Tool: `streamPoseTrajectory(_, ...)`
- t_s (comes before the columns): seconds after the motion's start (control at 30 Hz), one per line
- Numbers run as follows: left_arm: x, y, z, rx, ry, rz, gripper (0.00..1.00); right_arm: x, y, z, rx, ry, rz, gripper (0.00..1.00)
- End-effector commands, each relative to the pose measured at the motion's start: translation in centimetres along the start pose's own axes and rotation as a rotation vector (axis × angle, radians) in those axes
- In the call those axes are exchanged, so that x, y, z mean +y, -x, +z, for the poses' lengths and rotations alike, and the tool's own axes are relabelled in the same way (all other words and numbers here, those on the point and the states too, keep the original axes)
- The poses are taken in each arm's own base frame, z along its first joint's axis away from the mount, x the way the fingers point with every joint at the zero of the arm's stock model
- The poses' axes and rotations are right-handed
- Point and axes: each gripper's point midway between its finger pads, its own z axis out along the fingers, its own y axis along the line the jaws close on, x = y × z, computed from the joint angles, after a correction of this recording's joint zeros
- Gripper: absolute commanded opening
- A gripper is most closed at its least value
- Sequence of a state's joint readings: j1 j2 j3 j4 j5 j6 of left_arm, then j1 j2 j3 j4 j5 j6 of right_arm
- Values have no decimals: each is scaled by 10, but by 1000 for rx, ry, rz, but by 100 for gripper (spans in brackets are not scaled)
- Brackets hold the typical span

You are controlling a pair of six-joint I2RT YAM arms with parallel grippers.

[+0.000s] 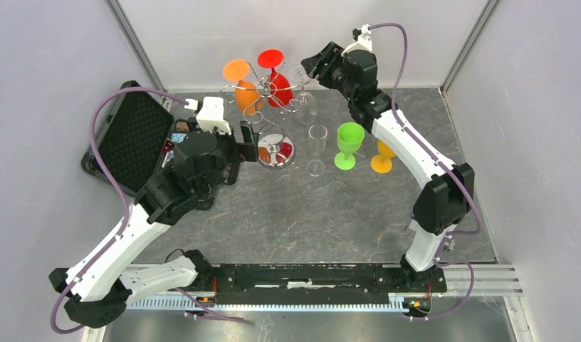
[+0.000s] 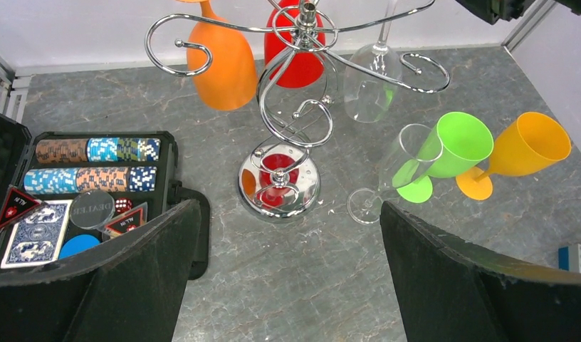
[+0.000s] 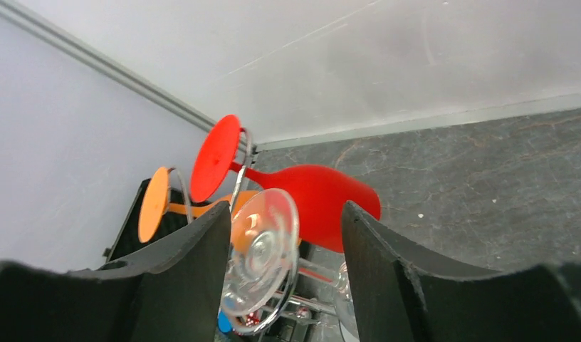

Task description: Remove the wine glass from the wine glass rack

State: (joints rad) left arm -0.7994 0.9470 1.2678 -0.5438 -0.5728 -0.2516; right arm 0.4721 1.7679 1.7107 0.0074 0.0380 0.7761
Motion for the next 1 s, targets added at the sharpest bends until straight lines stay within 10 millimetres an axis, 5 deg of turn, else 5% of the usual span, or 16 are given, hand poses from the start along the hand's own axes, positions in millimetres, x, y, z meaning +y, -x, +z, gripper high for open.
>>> streamPoseTrajectory(0.0, 2, 5, 1, -24, 2, 28, 100, -6, 6, 10, -15, -48, 49, 61)
streamPoseTrajectory(0.43, -1, 2, 0, -15, -19, 20, 100, 6, -13, -4, 49, 58, 127, 45)
streamPoseTrajectory(0.63, -6, 0, -1, -5, -50, 26, 100, 20, -3, -11, 34, 112, 154, 18)
streamPoseTrajectory(0.97, -6, -1, -1, -2, -52, 29, 100, 24, 13, -15, -23, 102, 144, 0)
